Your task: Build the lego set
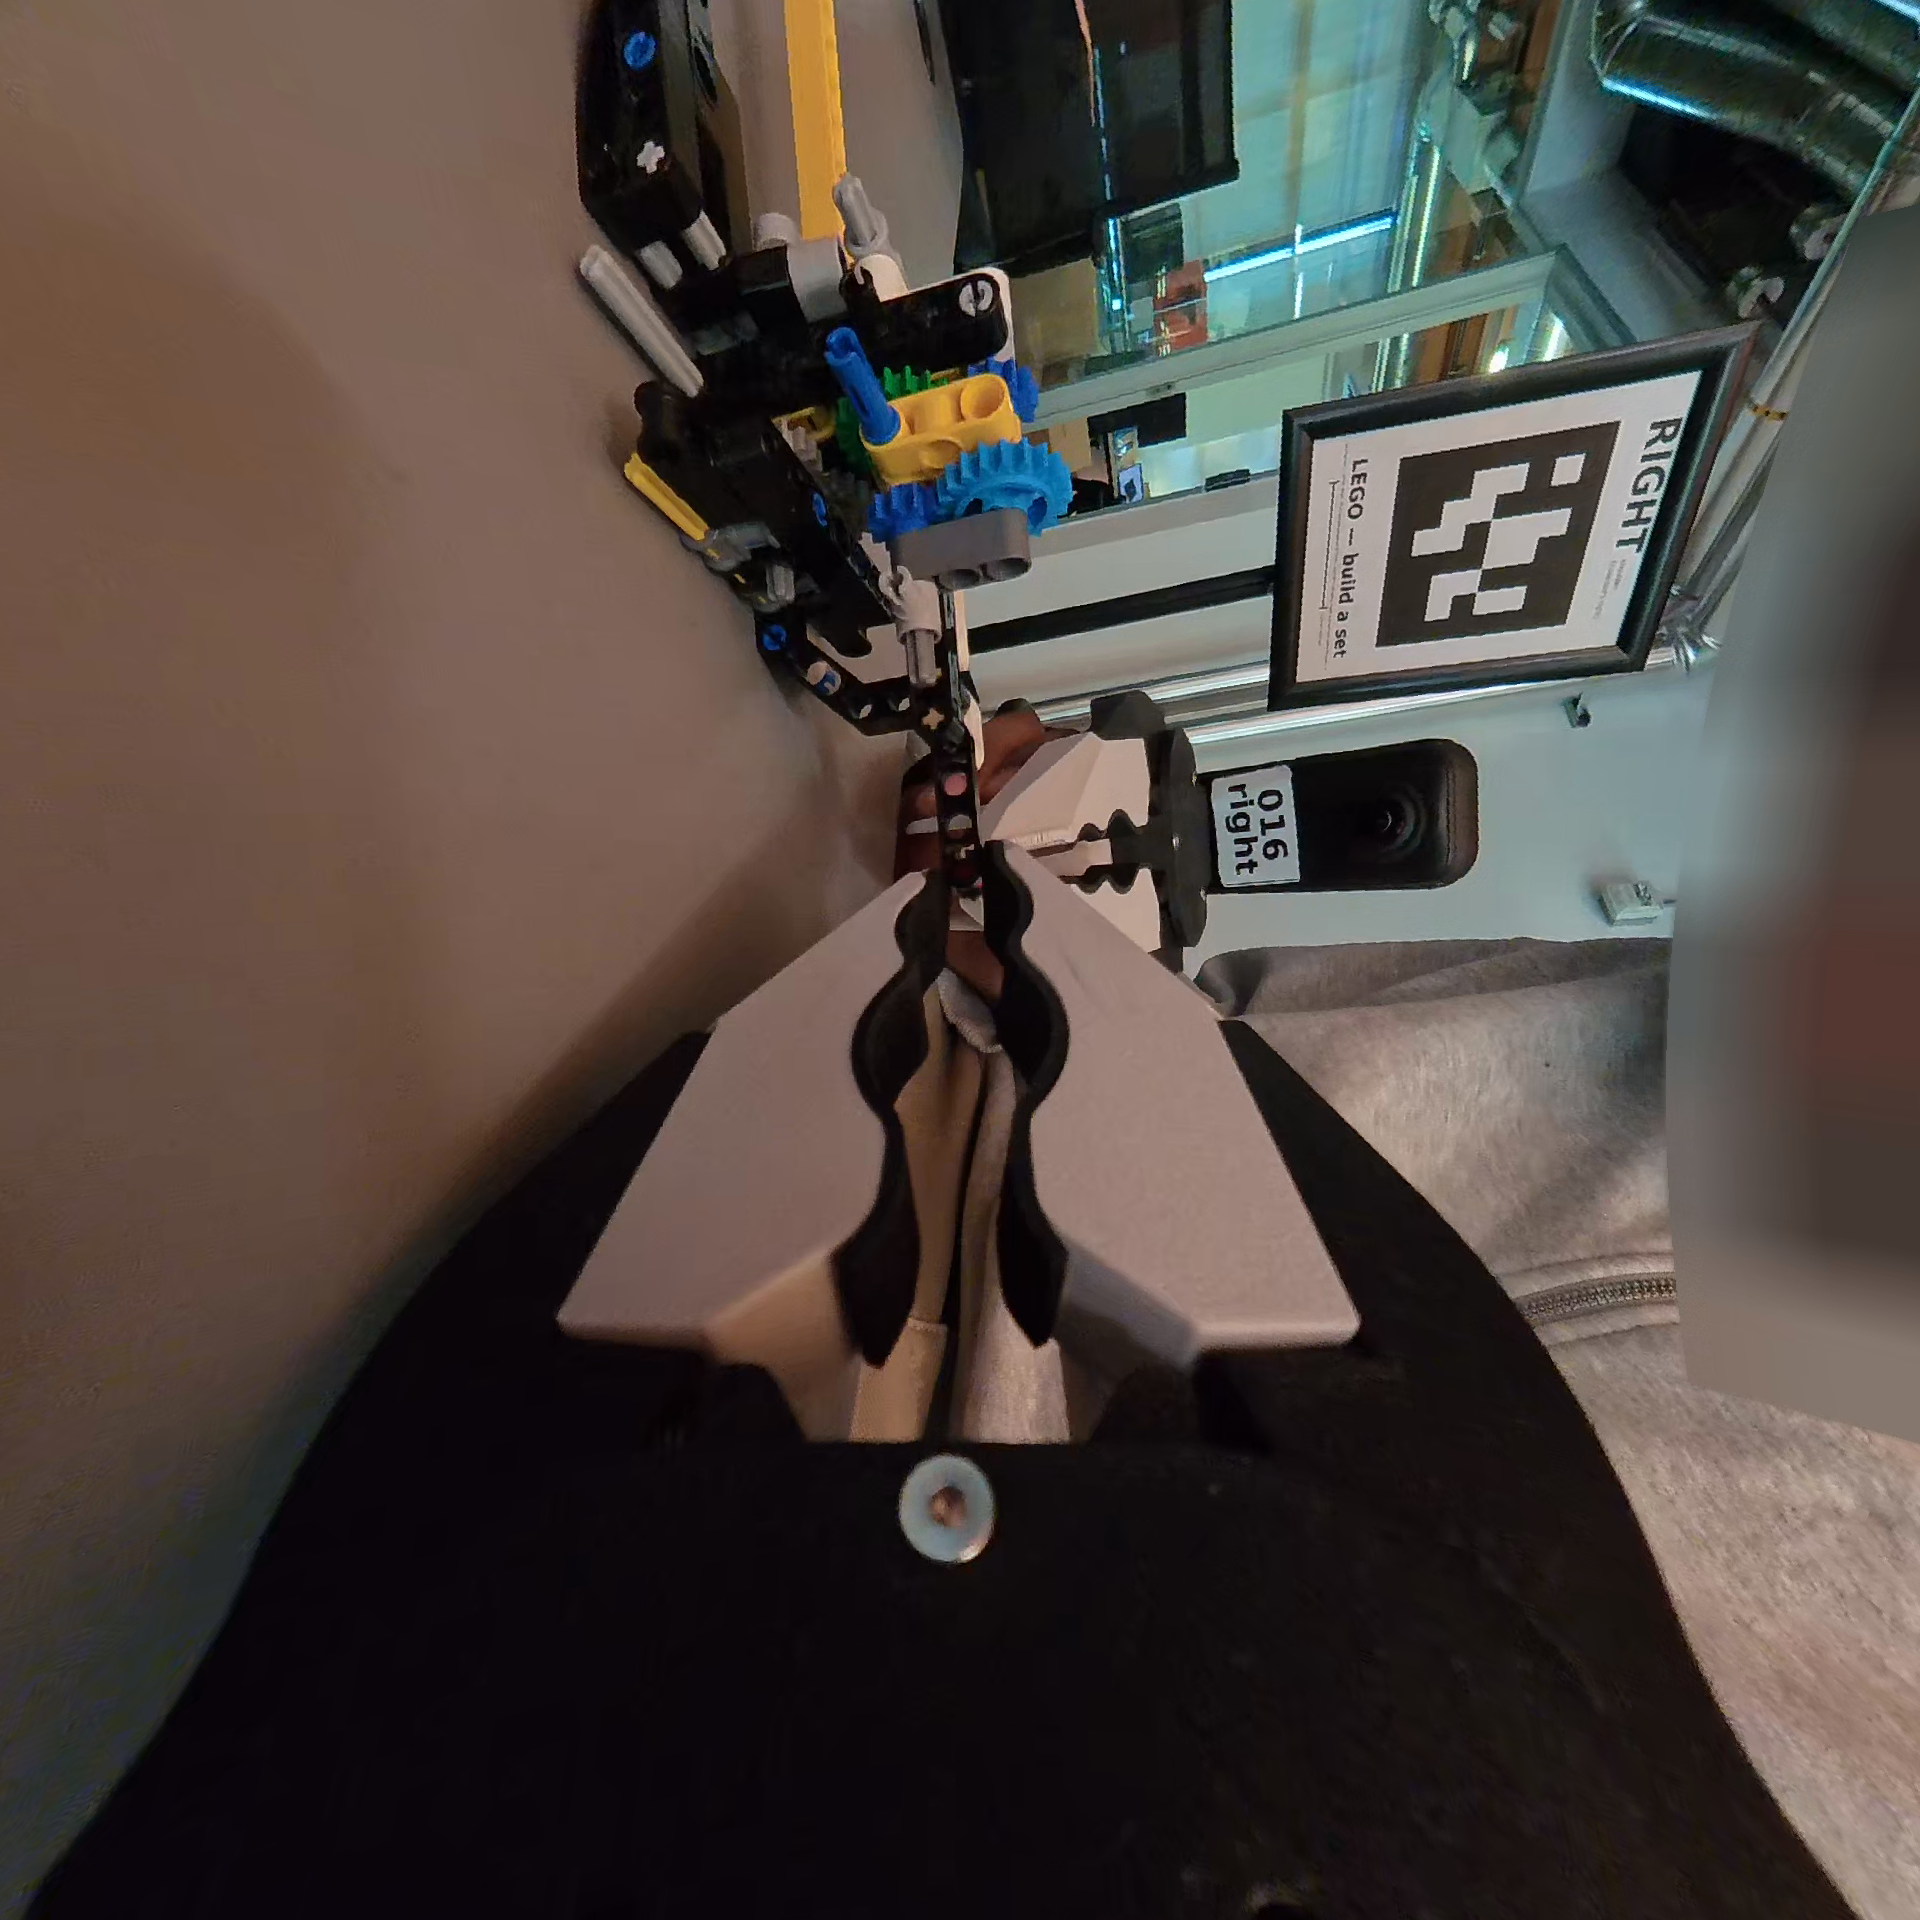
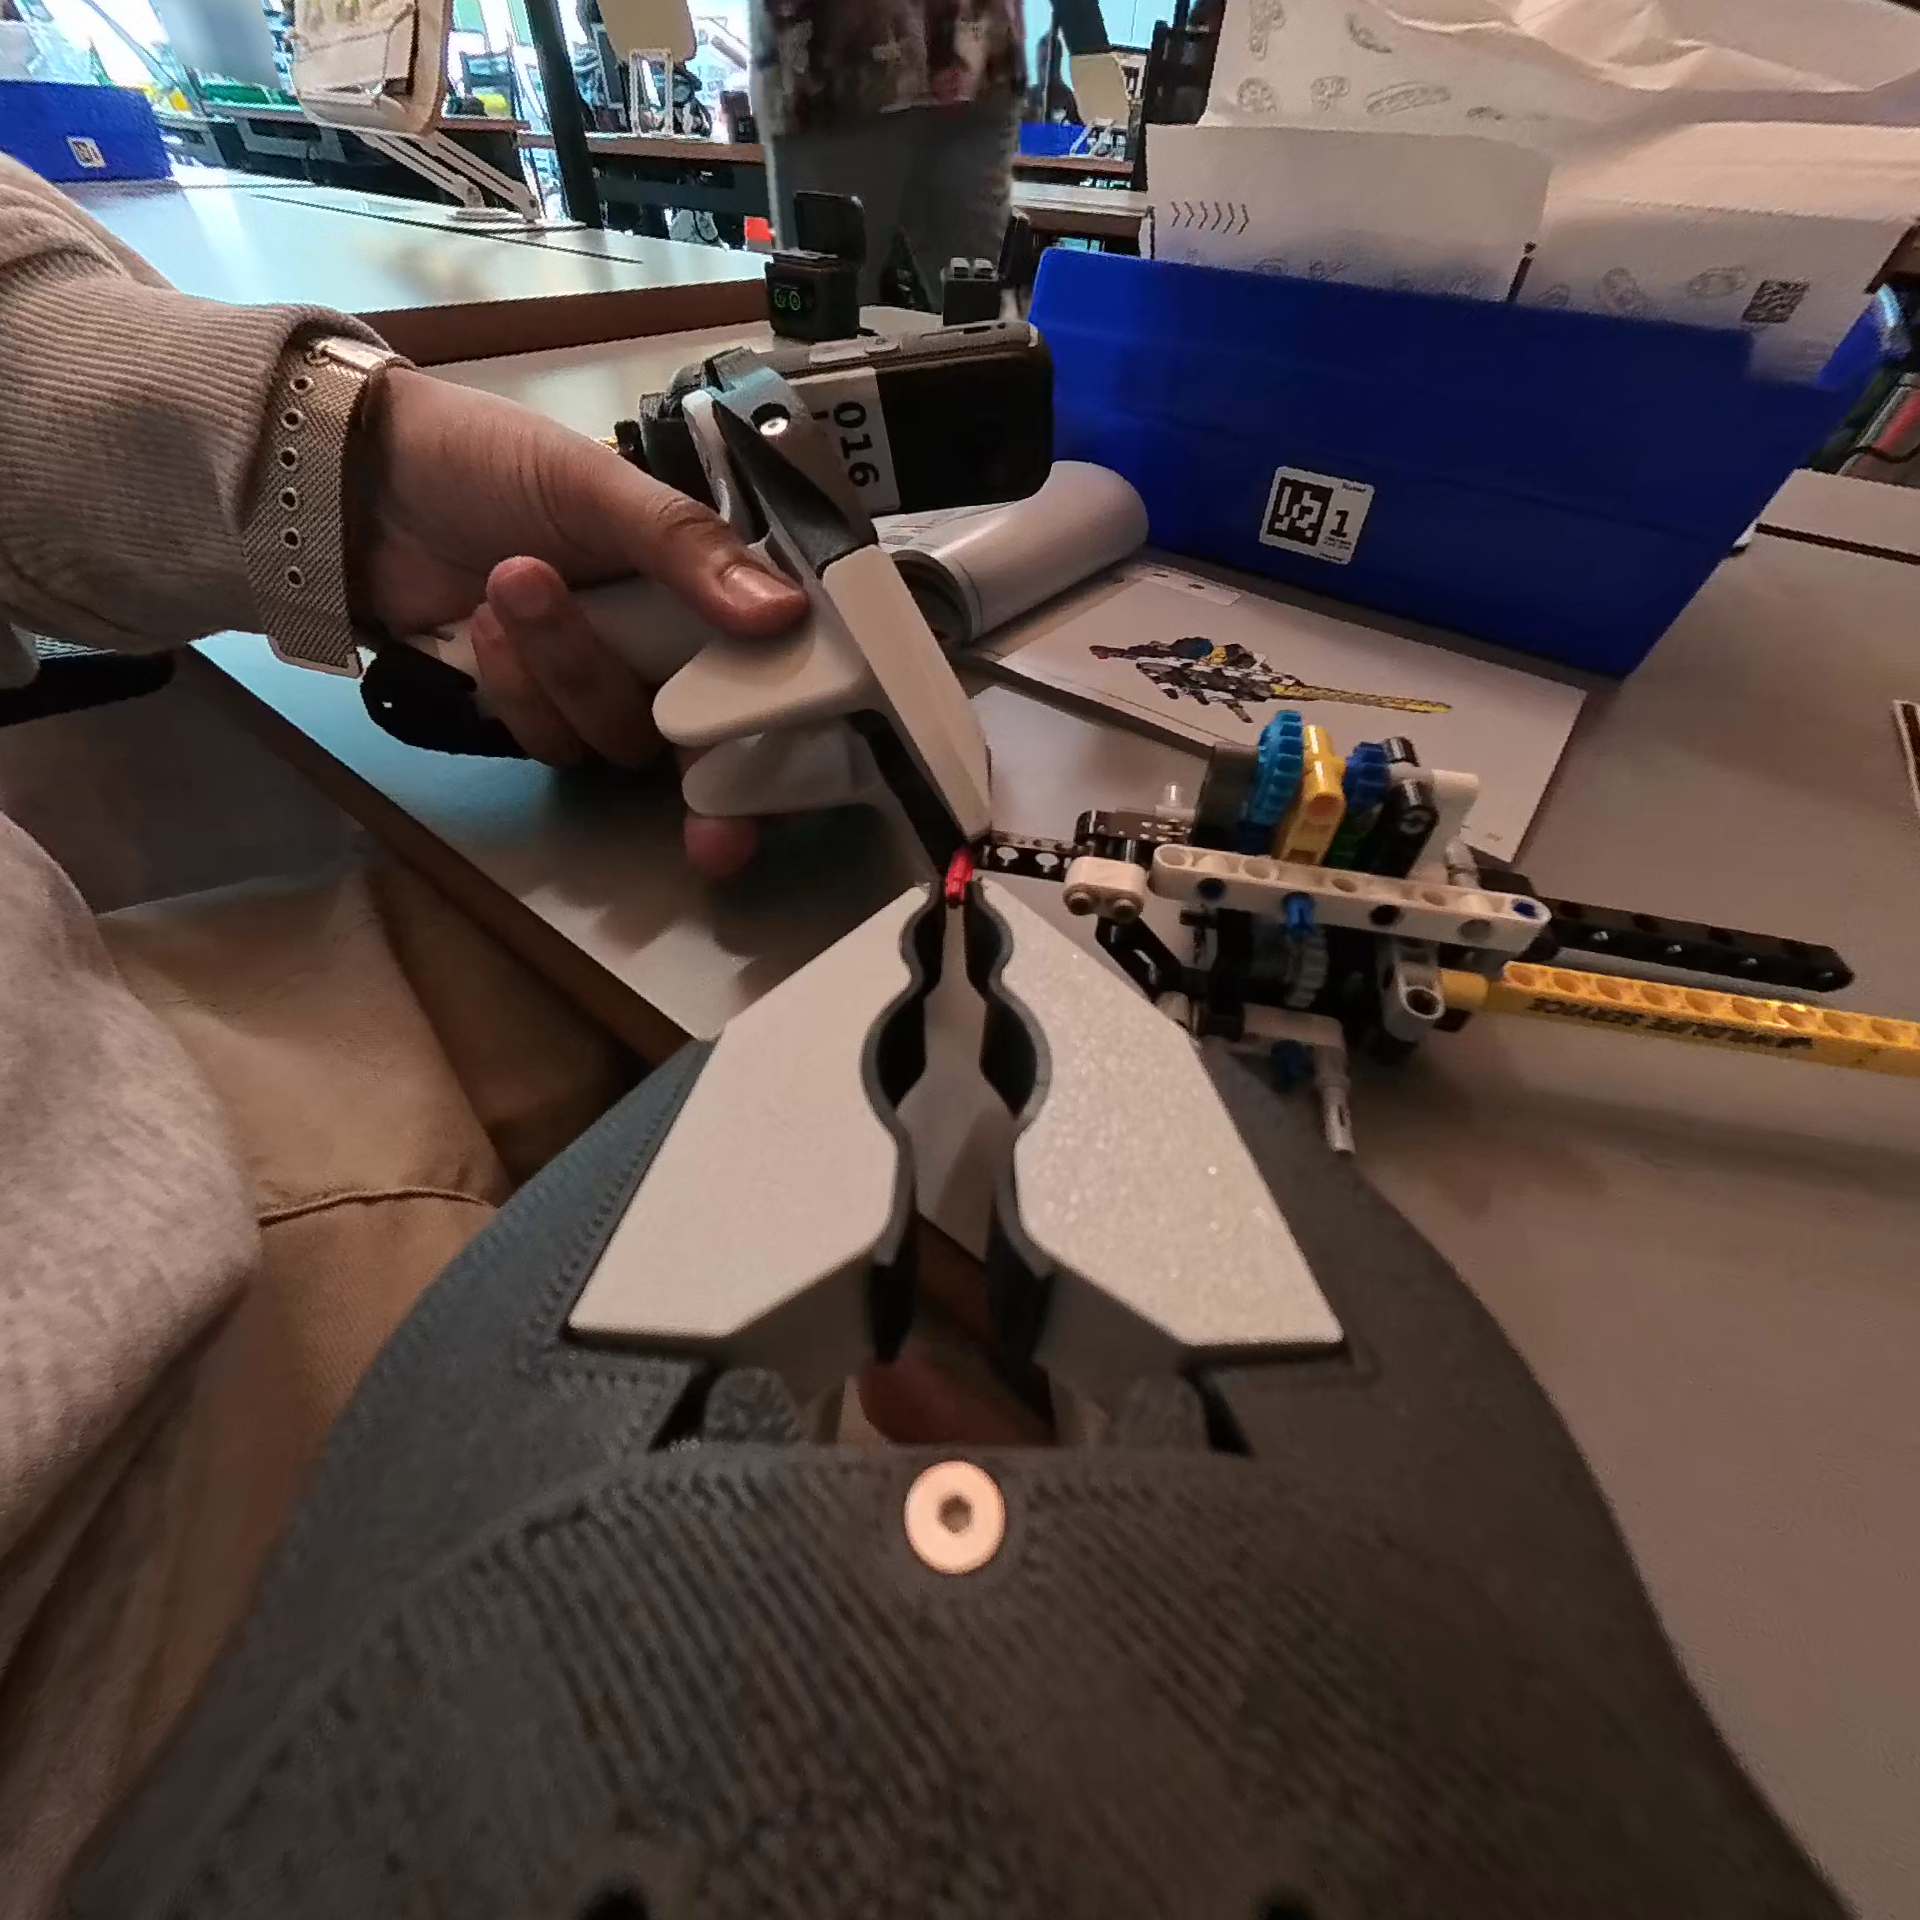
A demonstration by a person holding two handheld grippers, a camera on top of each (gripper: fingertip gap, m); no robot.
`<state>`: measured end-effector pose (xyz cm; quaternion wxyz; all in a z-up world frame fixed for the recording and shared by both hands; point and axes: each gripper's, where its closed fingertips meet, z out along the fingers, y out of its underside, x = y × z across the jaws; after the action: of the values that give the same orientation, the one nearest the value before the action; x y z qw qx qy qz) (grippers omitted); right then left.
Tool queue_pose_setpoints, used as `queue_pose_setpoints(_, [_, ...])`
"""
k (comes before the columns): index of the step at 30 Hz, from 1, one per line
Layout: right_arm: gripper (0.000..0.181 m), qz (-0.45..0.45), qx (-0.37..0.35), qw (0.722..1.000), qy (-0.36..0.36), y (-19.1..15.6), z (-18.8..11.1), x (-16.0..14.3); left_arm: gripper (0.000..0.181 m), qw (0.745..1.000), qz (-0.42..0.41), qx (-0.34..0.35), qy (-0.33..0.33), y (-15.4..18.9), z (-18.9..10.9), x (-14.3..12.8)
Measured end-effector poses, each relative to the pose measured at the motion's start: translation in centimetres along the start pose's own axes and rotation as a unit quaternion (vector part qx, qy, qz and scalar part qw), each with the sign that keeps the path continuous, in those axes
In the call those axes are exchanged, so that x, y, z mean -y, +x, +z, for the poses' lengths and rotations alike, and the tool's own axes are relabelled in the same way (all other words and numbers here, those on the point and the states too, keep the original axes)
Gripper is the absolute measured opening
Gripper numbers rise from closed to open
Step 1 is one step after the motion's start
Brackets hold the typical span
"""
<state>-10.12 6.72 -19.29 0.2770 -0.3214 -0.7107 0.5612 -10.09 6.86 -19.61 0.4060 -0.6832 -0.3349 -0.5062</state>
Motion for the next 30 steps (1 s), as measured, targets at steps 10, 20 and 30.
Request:
queue_pose_setpoints(10, [0.002,0.021,0.01,1.0,0.007,0.05,-0.04,-0.04,0.008,1.0,-0.007,-0.004,-0.005,0.0,0.06,-0.08])
queue_pose_setpoints(20, [0.002,0.052,0.045,0.998,0.012,0.01,-0.21,0.02,0.009,1.0,-0.008,-0.006,-0.01,0.04,0.13,-0.19])
queue_pose_setpoints(30, [0.002,0.041,0.065,0.997,0.012,-0.04,-0.34,0.3,0.013,1.0,0.009,0.001,0.0,0.1,-0.14,-0.09])
